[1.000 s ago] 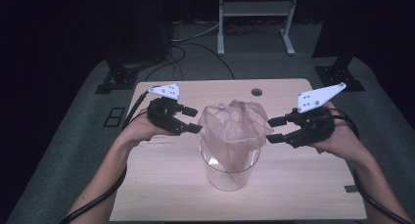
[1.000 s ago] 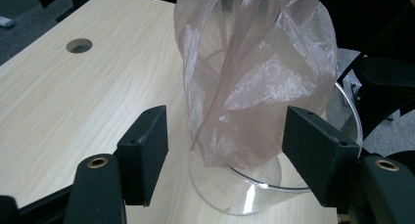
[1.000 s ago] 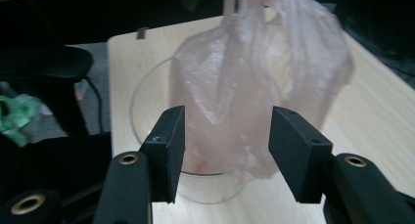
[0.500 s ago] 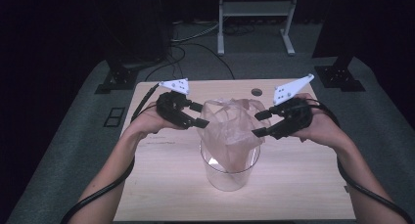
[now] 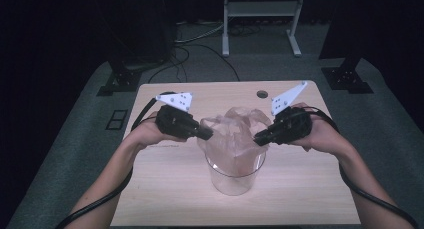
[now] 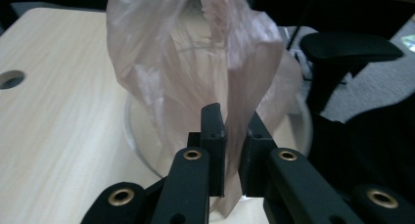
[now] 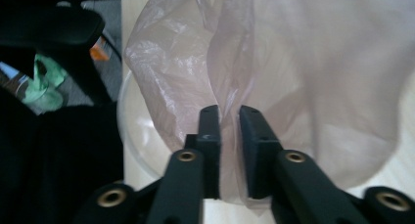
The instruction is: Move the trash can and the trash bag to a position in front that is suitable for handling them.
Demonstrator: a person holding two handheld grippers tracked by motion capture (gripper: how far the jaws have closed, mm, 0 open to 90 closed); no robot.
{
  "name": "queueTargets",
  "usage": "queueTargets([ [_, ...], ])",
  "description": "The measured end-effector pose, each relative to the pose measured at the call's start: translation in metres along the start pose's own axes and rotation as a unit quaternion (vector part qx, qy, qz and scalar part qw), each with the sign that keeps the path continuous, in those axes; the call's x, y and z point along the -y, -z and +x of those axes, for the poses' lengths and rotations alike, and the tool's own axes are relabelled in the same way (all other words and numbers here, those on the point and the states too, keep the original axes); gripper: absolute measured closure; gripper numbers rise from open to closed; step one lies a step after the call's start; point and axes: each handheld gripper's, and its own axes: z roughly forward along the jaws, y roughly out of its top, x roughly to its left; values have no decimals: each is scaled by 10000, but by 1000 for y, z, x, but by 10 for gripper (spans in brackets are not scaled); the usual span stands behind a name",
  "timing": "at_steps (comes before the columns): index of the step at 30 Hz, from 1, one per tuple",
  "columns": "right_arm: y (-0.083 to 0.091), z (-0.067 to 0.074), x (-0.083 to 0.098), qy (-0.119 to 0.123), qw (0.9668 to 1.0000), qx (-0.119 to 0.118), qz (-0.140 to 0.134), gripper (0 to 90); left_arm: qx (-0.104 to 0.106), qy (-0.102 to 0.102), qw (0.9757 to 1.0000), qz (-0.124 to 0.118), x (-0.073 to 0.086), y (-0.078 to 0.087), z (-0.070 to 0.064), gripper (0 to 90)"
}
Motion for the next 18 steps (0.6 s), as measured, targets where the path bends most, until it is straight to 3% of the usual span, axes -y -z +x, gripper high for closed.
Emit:
queueTargets([
  [5, -1, 24, 8, 159, 9996, -60, 235, 899, 177, -121, 9997, 95, 10, 0, -28, 844],
  [10, -5, 43, 19, 223, 9989, -180, 384, 900, 362, -216, 9983, 398, 23, -15, -53, 850],
  [14, -12, 47, 30, 187, 9977, -309, 570, 900, 407, -225, 9967, 659, 35, -29, -63, 856],
  [18, -23, 45, 41, 88, 9962, -350, 798, 900, 293, -177, 9945, 987, 48, -44, -64, 863],
])
